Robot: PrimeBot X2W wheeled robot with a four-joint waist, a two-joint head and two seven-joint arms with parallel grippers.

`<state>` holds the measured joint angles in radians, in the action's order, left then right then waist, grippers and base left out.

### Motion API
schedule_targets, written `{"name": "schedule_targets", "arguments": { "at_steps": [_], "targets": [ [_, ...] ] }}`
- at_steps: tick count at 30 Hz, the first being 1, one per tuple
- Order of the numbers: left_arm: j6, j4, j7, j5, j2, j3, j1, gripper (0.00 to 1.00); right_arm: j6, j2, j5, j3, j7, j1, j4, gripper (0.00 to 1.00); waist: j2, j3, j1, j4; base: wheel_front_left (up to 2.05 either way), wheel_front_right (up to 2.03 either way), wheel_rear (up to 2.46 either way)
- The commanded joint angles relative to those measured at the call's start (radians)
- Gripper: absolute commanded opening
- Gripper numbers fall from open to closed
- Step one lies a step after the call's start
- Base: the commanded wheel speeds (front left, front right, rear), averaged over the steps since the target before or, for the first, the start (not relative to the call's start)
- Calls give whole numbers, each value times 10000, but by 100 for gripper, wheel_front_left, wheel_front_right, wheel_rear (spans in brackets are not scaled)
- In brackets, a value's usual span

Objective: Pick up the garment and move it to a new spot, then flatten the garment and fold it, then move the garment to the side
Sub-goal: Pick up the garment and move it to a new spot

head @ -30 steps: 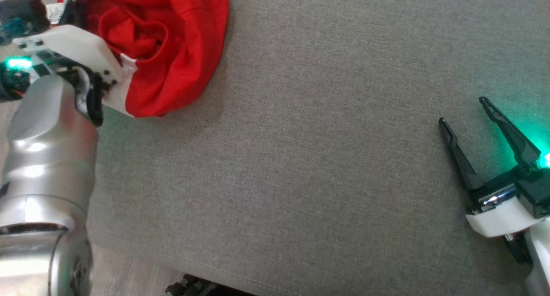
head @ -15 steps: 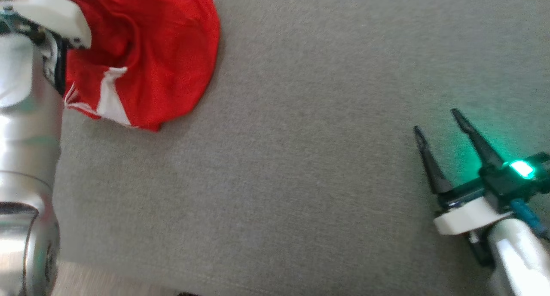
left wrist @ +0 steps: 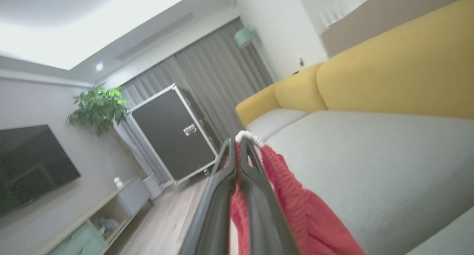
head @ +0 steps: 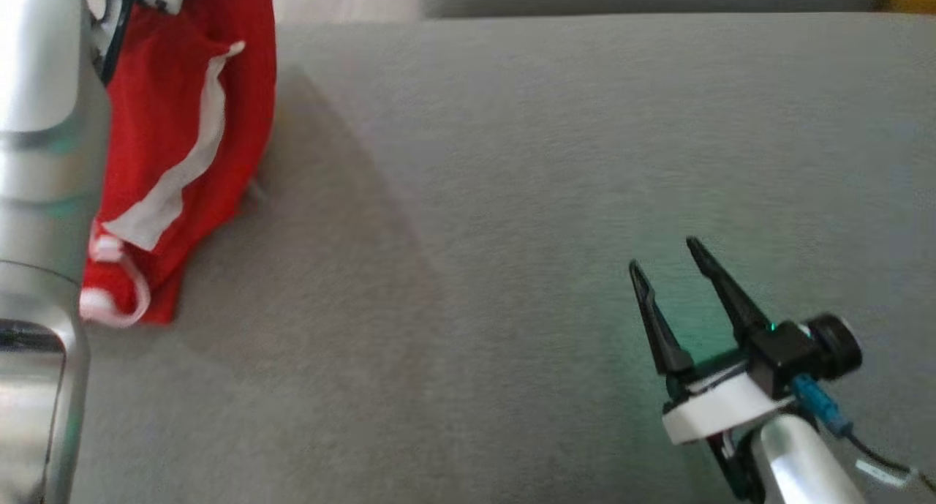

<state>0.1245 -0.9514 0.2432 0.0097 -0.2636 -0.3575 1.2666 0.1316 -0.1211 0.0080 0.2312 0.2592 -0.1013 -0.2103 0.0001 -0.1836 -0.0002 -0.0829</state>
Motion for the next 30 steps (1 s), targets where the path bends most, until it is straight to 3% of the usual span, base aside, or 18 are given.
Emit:
{"name": "schedule_targets", "arguments": {
  "at_steps": [1,10,17,23,25,30],
  "targets": [
    [22,475,22,-9,-470,47,637,0,-9,115,59,138,26,97,224,100,-1,1003,2,1226,0,0,0],
    [58,1569,-104,-786,-325,-1120,737,0,-9,492,78,156,26,464,173,100,-1,1572,2,2946,0,0,0],
    [60,2417,-45,-1816,-196,-2386,392,0,-9,618,110,166,26,503,210,100,-1,1623,2,3681,0,0,0],
    [60,3330,49,-2435,-267,-3616,-1336,0,-9,666,167,66,26,491,337,100,-1,1321,2,3719,0,0,0],
    [38,3636,84,-2022,-429,-4247,-2141,0,-9,673,176,19,26,523,329,100,-1,1205,2,3609,0,0,0],
    [-566,4420,164,-1597,-145,-5494,-5033,0,-9,687,192,-99,26,577,380,100,-1,958,2,3243,0,0,0]
  ]
}}
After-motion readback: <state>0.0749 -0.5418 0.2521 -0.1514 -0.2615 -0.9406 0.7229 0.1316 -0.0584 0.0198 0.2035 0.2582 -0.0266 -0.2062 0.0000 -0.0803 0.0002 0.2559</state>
